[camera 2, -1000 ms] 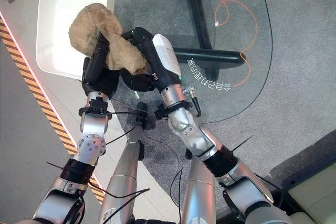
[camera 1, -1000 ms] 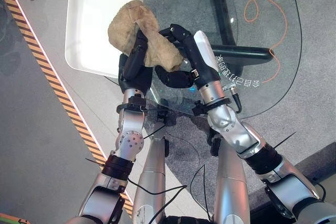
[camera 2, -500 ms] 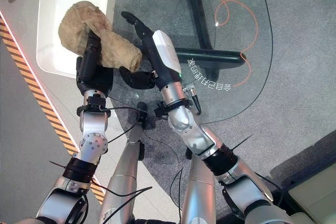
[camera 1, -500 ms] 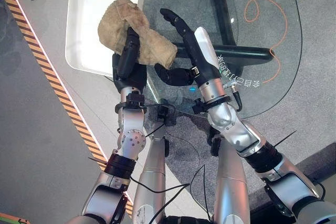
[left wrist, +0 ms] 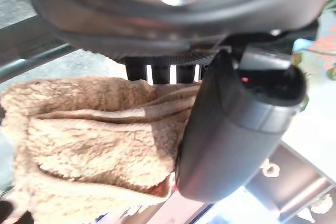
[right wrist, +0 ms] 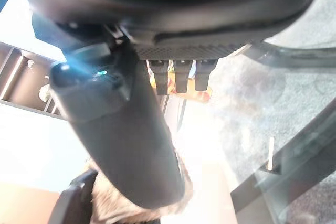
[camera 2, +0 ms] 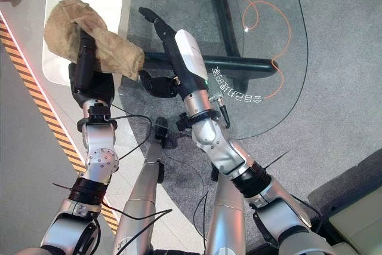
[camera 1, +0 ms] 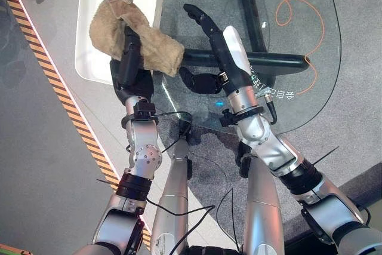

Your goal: Wipe the table with a cloth and put it in the basket.

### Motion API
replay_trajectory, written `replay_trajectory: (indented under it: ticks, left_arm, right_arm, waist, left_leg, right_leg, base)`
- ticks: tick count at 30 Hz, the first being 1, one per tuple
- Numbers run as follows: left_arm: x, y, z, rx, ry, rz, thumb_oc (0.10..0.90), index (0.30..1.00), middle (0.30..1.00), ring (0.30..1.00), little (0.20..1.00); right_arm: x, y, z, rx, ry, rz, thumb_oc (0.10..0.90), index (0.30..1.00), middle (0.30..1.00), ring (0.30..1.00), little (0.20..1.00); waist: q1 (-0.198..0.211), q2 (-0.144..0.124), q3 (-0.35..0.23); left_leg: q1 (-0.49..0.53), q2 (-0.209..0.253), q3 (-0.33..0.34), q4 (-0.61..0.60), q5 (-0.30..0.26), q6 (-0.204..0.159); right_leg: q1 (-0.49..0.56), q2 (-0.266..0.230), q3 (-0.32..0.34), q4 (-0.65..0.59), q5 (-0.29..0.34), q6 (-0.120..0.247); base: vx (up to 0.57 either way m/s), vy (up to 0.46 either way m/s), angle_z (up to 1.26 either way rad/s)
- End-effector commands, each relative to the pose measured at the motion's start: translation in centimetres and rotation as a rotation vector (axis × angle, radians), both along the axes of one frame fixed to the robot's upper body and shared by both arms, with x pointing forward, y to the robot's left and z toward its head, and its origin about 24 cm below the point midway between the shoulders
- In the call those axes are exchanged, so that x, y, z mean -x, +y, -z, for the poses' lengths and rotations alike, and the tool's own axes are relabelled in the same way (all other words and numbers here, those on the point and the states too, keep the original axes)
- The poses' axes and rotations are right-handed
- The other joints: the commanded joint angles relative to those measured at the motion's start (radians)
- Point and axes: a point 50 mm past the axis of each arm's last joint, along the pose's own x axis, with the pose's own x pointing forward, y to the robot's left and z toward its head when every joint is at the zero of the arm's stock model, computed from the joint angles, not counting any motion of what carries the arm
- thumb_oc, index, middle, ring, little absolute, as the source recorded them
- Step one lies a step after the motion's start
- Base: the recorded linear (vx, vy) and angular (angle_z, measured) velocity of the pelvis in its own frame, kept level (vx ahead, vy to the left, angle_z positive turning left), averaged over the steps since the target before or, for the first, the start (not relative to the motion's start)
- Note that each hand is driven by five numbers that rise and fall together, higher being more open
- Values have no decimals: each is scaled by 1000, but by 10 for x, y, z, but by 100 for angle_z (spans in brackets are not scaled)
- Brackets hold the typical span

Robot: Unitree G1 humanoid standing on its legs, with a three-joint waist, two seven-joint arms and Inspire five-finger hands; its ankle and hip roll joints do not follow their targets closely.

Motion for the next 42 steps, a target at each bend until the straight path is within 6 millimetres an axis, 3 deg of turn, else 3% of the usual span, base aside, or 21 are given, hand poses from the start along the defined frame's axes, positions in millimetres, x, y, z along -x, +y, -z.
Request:
replay_trajectory:
  ticks: [1, 7, 11, 19, 23, 25, 32, 42]
  left_arm:
    - [13, 20, -75, -90, -353, -184, 100, 300, 300, 300, 200]
    - [13, 26, -79, -116, -346, -245, 100, 300, 300, 300, 200]
    - [15, 35, -75, -126, -327, -301, 100, 300, 300, 300, 200]
    - [15, 60, -75, -187, -276, -453, 100, 300, 300, 300, 200]
    - [14, 71, -75, -203, -253, -507, 100, 300, 300, 300, 200]
    - [13, 83, -74, -223, -219, -560, 100, 300, 300, 300, 200]
    - [8, 114, -82, -245, -131, -671, 100, 300, 300, 300, 200]
    - [1, 145, -98, -277, -9, -810, 100, 300, 300, 300, 200]
  right_arm:
    - [15, 9, -57, -120, -259, -43, 800, 900, 900, 900, 900]
    - [2, -15, -44, -168, -243, 91, 800, 900, 900, 900, 900]
    - [-5, -44, -31, -221, -240, 222, 800, 900, 900, 900, 900]
    - [-16, -114, -7, -404, -225, 534, 800, 900, 900, 900, 900]
    - [-17, -140, 1, -470, -208, 639, 800, 900, 900, 900, 900]
    - [-18, -167, 15, -560, -179, 756, 800, 900, 900, 900, 900]
    - [-18, -219, 52, -691, -60, 995, 800, 900, 900, 900, 900]
    - [-19, -253, 91, -650, 133, 1182, 800, 900, 900, 900, 900]
  waist:
    - [0, -24, -22]
    - [-15, -27, -22]
    - [-31, -30, -22]
    - [-59, -31, -22]
    - [-66, -32, -22]
    - [-72, -34, -22]
    - [-81, -35, -22]
    - [-84, -37, -22]
  left_leg:
    - [51, -111, 112, 97, -162, 82]
    - [53, -105, 120, 94, -166, 83]
    - [59, -104, 126, 96, -174, 84]
    - [60, -92, 139, 105, -189, 83]
    - [58, -89, 140, 108, -194, 82]
    - [62, -85, 143, 107, -198, 81]
    - [63, -75, 148, 111, -205, 77]
    - [47, -63, 152, 117, -206, 70]
  right_leg:
    - [84, 59, -40, -311, 177, 13]
    - [81, 61, -30, -311, 176, 15]
    - [83, 62, -22, -312, 177, 16]
    - [76, 64, -3, -311, 176, 21]
    - [74, 68, 4, -311, 176, 21]
    - [78, 70, 8, -314, 176, 22]
    - [81, 76, 13, -313, 171, 18]
    - [73, 82, 13, -319, 166, 8]
  base:
    - [3, 35, 2]
    - [0, 0, 0]
    - [2, 9, 0]
    - [6, 30, -5]
    - [5, 16, -1]
    - [14, 34, -1]
    - [2, 12, -2]
    - [-3, 7, -5]
